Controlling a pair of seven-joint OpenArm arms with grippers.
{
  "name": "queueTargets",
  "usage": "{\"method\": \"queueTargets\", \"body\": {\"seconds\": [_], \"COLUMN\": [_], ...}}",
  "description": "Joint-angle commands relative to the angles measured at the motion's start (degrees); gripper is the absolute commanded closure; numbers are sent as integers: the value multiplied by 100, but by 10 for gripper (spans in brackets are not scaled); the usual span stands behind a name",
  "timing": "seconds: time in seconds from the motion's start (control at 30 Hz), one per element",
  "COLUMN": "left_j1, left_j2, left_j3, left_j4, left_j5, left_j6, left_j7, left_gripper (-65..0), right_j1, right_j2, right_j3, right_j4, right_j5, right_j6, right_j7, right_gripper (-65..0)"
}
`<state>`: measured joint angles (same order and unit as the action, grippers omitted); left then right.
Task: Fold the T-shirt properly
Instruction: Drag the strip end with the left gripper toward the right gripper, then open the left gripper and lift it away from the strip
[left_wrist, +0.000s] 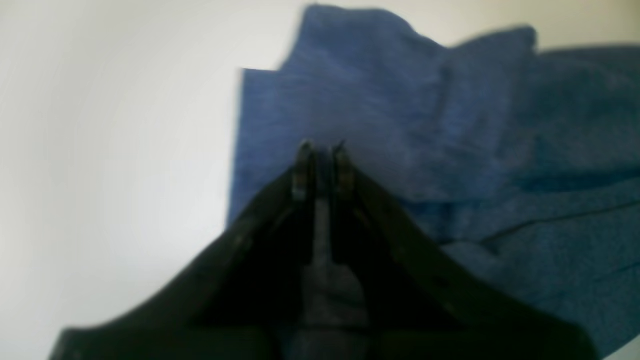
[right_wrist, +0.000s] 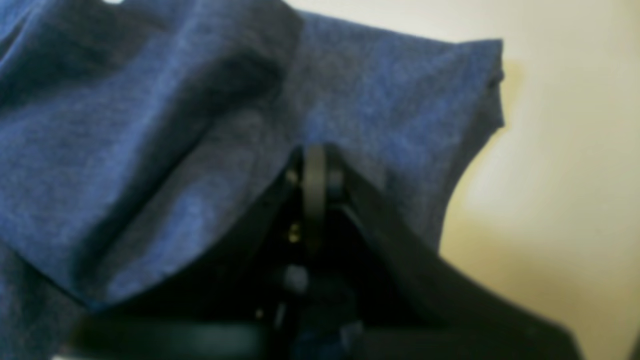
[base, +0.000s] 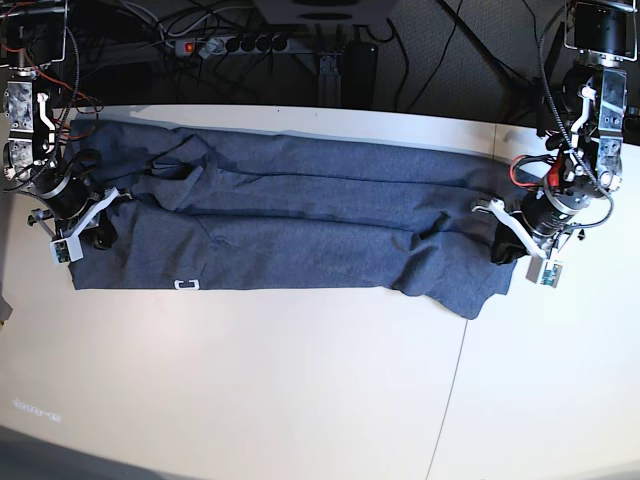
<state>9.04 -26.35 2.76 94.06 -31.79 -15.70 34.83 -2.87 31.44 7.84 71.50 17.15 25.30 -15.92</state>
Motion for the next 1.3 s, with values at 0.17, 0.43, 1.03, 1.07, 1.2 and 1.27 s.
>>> {"method": "queueTargets", "body": {"seconds": [0.17, 0.43, 1.03, 1.07, 1.2, 1.27], "left_j1": [-179, -236, -238, -245, -254, -254], "left_j2": [-81, -81, -81, -81, -81, -81], "left_j3": [529, 581, 579, 579, 479, 308], "left_j4": [79, -713, -953, -898, -498, -223], "left_j5": [732, 831, 1255, 1255, 1248, 1233], "left_j6": [507, 752, 1375, 1375, 1375, 1377], "left_j7": [-448, -586, -505, -505, -503, -503], "left_gripper": [-44, -44, -45, -45, -46, -46], "right_j1": [48, 48, 48, 48, 48, 48], "right_j2": [111, 111, 109, 111, 109, 109], "right_j3": [52, 52, 52, 52, 52, 52], "right_j4": [33, 33, 33, 33, 33, 33], "right_j5": [20, 24, 24, 24, 24, 26], "right_j6": [345, 345, 345, 345, 345, 345], "right_j7": [-44, -42, -39, -39, -39, -39], "right_gripper": [0, 0, 0, 0, 0, 0]}}
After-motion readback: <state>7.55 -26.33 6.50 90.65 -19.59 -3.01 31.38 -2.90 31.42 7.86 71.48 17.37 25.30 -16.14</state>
